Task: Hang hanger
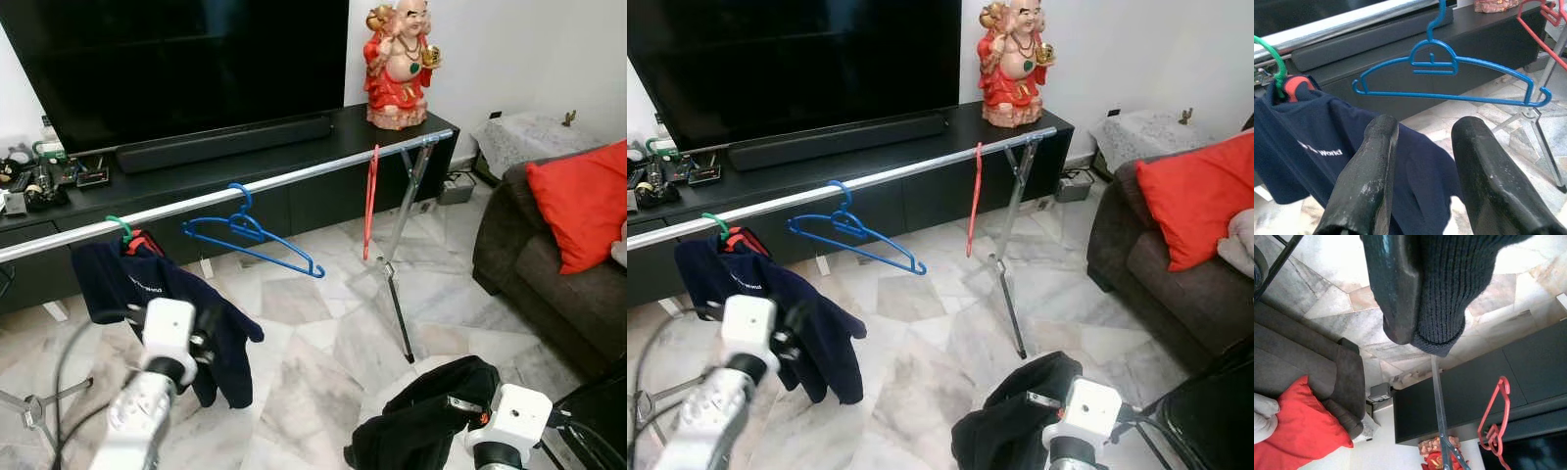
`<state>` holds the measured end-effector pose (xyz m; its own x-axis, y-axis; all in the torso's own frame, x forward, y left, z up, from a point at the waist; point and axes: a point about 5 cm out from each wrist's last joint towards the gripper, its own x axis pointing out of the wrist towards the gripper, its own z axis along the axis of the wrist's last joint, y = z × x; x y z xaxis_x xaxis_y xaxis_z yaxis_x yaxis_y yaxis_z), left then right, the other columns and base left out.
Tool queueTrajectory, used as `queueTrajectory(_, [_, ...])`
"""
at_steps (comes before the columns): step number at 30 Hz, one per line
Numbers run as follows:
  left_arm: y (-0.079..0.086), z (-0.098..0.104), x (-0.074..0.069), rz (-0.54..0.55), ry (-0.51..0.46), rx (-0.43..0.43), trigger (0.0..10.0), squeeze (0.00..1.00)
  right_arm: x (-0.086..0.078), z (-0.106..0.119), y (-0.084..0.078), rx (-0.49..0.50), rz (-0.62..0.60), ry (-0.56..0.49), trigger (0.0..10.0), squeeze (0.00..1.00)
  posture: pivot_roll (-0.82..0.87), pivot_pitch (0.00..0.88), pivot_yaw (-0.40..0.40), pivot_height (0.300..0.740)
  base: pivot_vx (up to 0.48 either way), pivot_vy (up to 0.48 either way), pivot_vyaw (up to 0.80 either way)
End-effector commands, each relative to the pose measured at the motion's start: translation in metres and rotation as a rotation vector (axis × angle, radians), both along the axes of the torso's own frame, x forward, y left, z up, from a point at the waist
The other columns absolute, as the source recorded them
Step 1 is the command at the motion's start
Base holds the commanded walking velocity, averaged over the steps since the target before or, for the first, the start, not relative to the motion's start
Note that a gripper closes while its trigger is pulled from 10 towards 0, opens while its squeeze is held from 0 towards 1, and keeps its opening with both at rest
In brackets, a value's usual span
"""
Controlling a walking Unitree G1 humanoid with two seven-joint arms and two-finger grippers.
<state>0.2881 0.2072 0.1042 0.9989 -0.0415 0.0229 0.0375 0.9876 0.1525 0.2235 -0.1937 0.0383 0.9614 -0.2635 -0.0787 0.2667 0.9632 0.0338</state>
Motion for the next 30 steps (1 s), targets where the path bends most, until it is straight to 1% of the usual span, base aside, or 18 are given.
queueTrajectory(1, [-0.004,-0.001,0.000,-0.048,0.008,0.006,10.0,0.00,0.003,0.008,-0.001,-0.008,-0.002,-0.029,10.0,0.00,0.07,0.030,0.026,0.740,0.000,0.000,0.00])
queueTrajectory(2, [-0.008,0.000,-0.002,-0.081,0.011,-0.006,10.0,0.00,0.002,0.008,-0.001,-0.007,-0.006,-0.024,10.0,0.00,0.07,0.028,0.025,0.740,0.000,0.000,0.00])
queueTrajectory(5, [-0.016,-0.001,-0.008,-0.124,0.017,-0.022,10.0,0.00,0.000,0.008,-0.001,-0.002,-0.015,-0.011,10.0,0.00,0.07,0.012,0.021,0.740,0.000,0.000,0.00])
queueTrajectory(8, [-0.018,-0.004,-0.013,-0.132,0.020,-0.014,10.0,0.00,-0.001,0.009,-0.002,0.000,-0.018,-0.005,10.0,0.00,0.07,0.004,0.018,0.740,0.000,0.000,0.00])
queueTrajectory(9, [-0.018,-0.006,-0.015,-0.115,0.023,-0.028,10.0,0.00,-0.002,0.008,-0.003,0.001,-0.016,-0.002,10.0,0.00,0.07,0.000,0.014,0.740,0.000,0.000,0.00])
queueTrajectory(13, [-0.020,-0.009,-0.015,-0.098,0.033,-0.062,10.0,0.00,0.001,0.008,-0.001,0.007,-0.005,0.002,10.0,0.00,0.08,0.000,0.008,0.740,0.000,0.000,0.00])
queueTrajectory(20, [-0.025,-0.007,-0.014,-0.113,0.034,-0.078,10.0,0.00,0.004,0.008,0.002,0.017,0.016,0.011,10.0,0.00,0.07,0.000,0.007,0.740,0.000,0.000,0.00])
queueTrajectory(26, [-0.023,-0.008,-0.014,-0.113,0.042,-0.084,10.0,0.00,0.003,0.008,0.004,0.032,0.026,0.018,10.0,0.00,0.07,0.000,0.013,0.740,0.282,0.000,0.00])
queueTrajectory(30, [-0.026,-0.009,-0.014,-0.125,0.046,-0.090,10.0,0.00,0.003,0.007,0.007,0.038,0.038,0.021,10.0,0.00,0.07,0.000,0.016,0.740,0.357,0.000,0.00])
